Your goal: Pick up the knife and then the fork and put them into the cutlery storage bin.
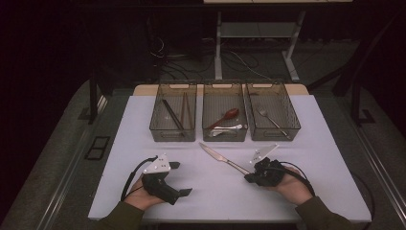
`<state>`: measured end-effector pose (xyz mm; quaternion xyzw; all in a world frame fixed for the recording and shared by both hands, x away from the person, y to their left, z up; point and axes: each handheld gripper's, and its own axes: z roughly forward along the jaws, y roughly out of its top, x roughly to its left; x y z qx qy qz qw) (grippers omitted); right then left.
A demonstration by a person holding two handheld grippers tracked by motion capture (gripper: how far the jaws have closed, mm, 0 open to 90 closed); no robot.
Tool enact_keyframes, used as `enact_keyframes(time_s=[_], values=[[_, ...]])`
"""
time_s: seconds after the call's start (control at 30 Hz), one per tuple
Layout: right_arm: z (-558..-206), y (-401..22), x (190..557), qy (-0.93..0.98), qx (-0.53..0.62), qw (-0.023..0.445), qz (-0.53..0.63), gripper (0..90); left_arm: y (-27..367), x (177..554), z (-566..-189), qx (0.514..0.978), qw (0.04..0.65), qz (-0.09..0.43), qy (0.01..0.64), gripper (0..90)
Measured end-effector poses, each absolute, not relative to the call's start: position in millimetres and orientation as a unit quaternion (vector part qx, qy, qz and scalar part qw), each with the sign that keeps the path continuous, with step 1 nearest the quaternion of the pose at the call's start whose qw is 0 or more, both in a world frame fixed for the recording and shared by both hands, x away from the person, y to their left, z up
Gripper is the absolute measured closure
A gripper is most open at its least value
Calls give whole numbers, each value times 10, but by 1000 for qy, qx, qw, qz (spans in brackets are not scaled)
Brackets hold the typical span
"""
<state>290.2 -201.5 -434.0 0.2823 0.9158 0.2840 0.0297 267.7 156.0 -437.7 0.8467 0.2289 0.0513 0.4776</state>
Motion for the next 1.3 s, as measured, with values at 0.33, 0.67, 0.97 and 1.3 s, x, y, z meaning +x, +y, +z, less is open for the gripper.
enact_keyframes(time_s=[0.33, 0.67, 0.97, 1.3], values=[[-4346, -2096, 2995, 913, 292, 49, 279, 900, 1558, 2679, -4378, 847, 478, 51, 228, 0], [-4270, -2118, 3074, 913, 289, 36, 286, 859, 1550, 2680, -4382, 845, 480, 49, 232, 0], [-4134, -1974, 3339, 934, 260, 36, 243, 683, 1551, 2679, -4379, 844, 481, 49, 231, 0], [-4065, -1509, 3583, 968, 198, 37, 152, 666, 1549, 2676, -4377, 845, 481, 48, 228, 0]])
